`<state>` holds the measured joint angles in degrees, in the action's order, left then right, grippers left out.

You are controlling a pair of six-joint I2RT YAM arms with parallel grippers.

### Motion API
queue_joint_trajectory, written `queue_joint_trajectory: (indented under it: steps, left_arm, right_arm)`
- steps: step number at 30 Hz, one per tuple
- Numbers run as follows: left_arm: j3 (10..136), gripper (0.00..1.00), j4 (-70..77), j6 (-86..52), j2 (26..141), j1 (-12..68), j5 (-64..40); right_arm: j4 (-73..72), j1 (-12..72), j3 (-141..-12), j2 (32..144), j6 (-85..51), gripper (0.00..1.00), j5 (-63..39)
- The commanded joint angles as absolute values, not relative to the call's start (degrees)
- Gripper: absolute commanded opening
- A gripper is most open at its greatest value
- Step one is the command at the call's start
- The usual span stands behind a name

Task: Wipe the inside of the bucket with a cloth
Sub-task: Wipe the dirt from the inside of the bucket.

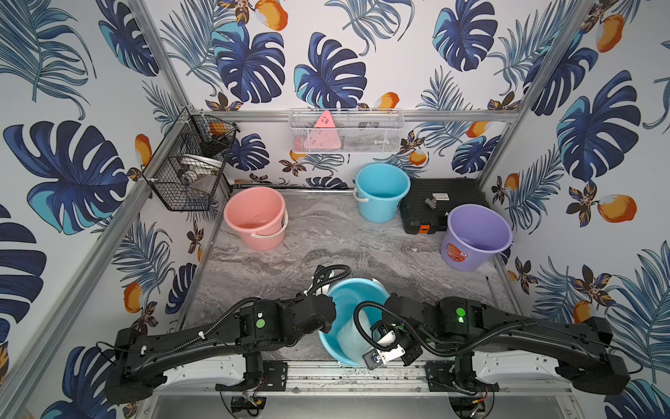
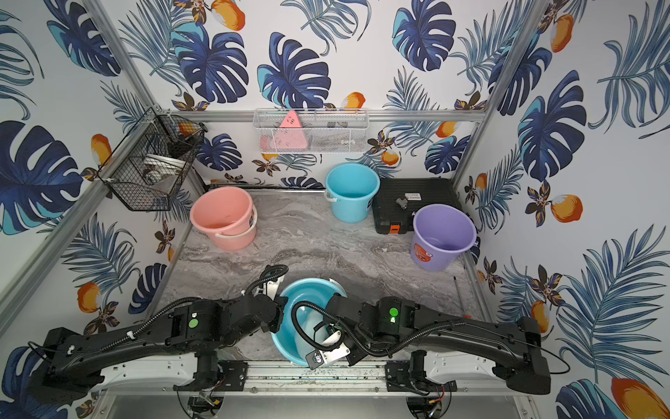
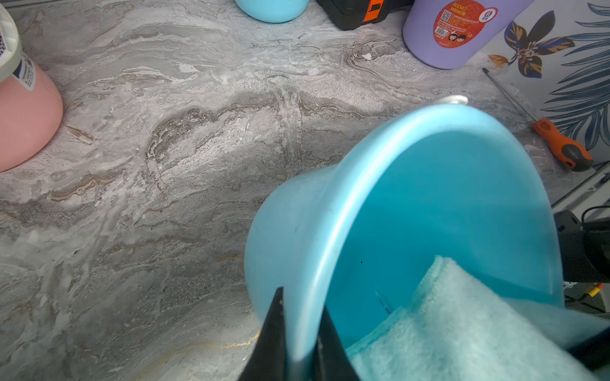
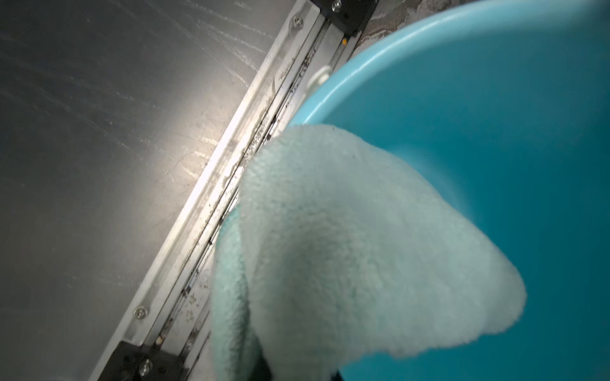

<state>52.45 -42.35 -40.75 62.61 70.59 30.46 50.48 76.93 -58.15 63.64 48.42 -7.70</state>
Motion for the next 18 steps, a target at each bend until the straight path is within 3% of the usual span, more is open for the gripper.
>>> queue_joint_trajectory:
  steps: [1, 9, 18]
  left_arm:
    - [52.8, 0.0, -39.4, -41.8, 62.6, 70.6, 32.0]
    - [52.6, 0.0, -39.3, -41.9, 62.2, 70.6, 32.0]
    - [52.2, 0.0, -38.9, -42.1, 62.1, 70.6, 31.7]
  right_arm:
    - [38.8, 77.0, -57.8, 66.0, 46.7, 0.0, -13.8]
    - [24.1, 77.2, -59.5, 72.2, 51.2, 0.0, -9.0]
    - [17.5, 78.1, -58.7, 71.2, 64.5, 0.0, 13.2]
